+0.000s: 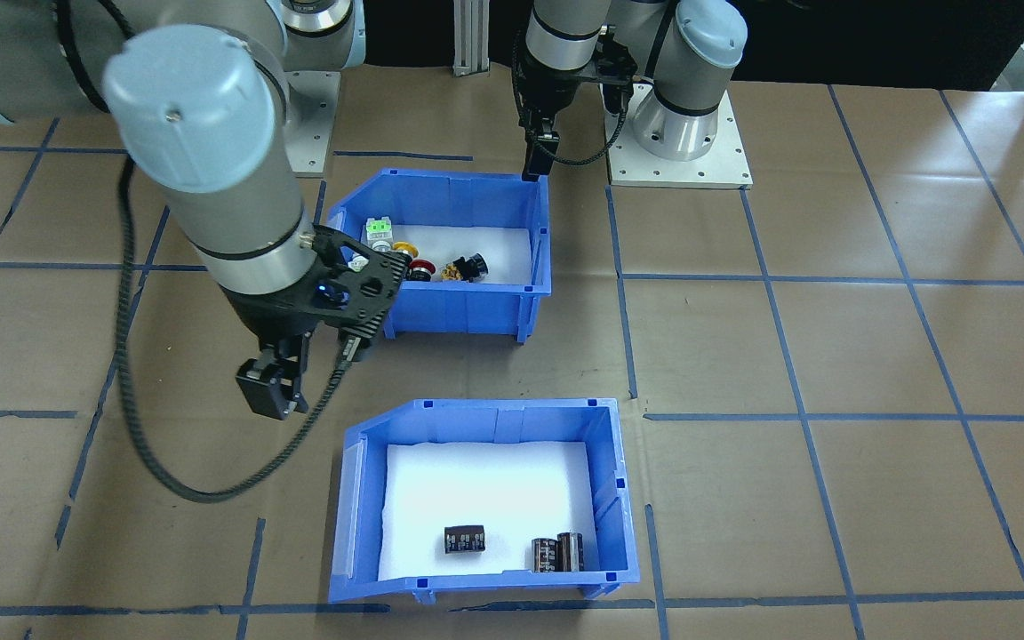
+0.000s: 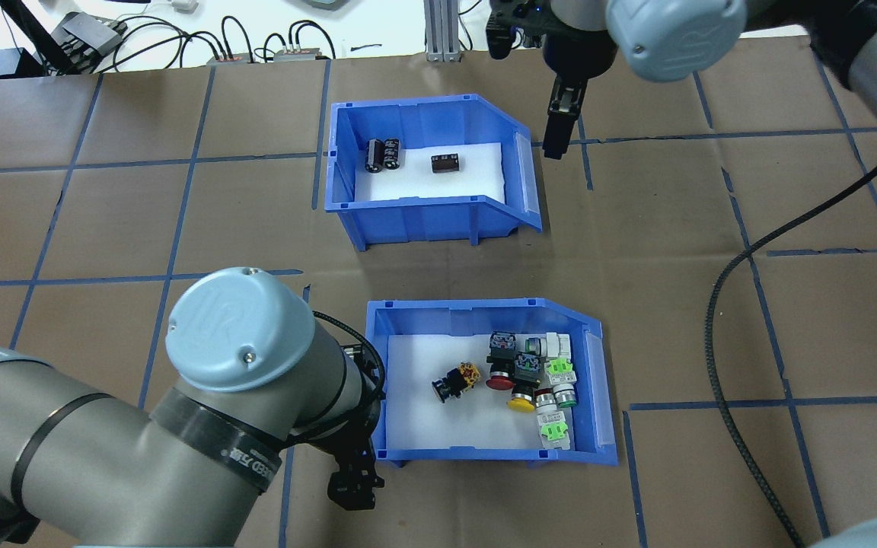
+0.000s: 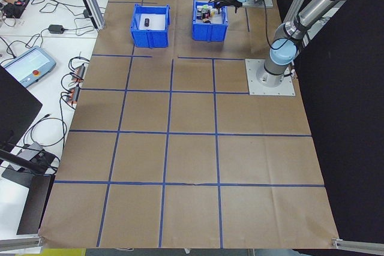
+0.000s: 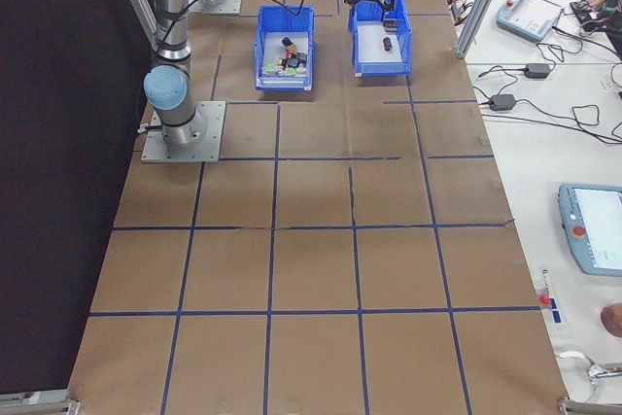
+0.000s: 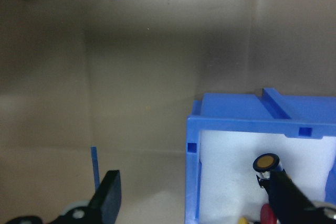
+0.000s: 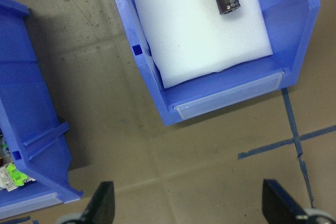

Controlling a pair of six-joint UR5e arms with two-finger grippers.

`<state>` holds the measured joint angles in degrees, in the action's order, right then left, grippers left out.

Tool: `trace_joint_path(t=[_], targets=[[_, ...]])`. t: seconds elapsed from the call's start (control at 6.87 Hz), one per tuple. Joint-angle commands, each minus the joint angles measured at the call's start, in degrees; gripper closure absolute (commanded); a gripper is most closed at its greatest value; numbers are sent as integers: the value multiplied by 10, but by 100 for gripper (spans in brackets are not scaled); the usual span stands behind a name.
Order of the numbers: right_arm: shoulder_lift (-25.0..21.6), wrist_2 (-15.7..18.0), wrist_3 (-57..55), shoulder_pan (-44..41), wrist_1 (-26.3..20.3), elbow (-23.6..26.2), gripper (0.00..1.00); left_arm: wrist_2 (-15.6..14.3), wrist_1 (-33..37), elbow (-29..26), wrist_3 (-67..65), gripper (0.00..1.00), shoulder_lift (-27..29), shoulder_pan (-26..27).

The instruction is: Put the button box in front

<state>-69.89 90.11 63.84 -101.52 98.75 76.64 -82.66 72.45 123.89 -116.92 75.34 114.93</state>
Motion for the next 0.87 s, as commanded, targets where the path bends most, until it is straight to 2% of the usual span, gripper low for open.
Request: trace_joint_path(t=[0.0,0.29,0.73], targets=[[48,4,1,-69,67,0,0,1,-60,4,-63,1,55,61],[80,5,1,-111,103,0,0,0,-72,5,-67,1,81,91],[128,11,1,-151,151,1,0,4,-102,5,-93,1,109,95]])
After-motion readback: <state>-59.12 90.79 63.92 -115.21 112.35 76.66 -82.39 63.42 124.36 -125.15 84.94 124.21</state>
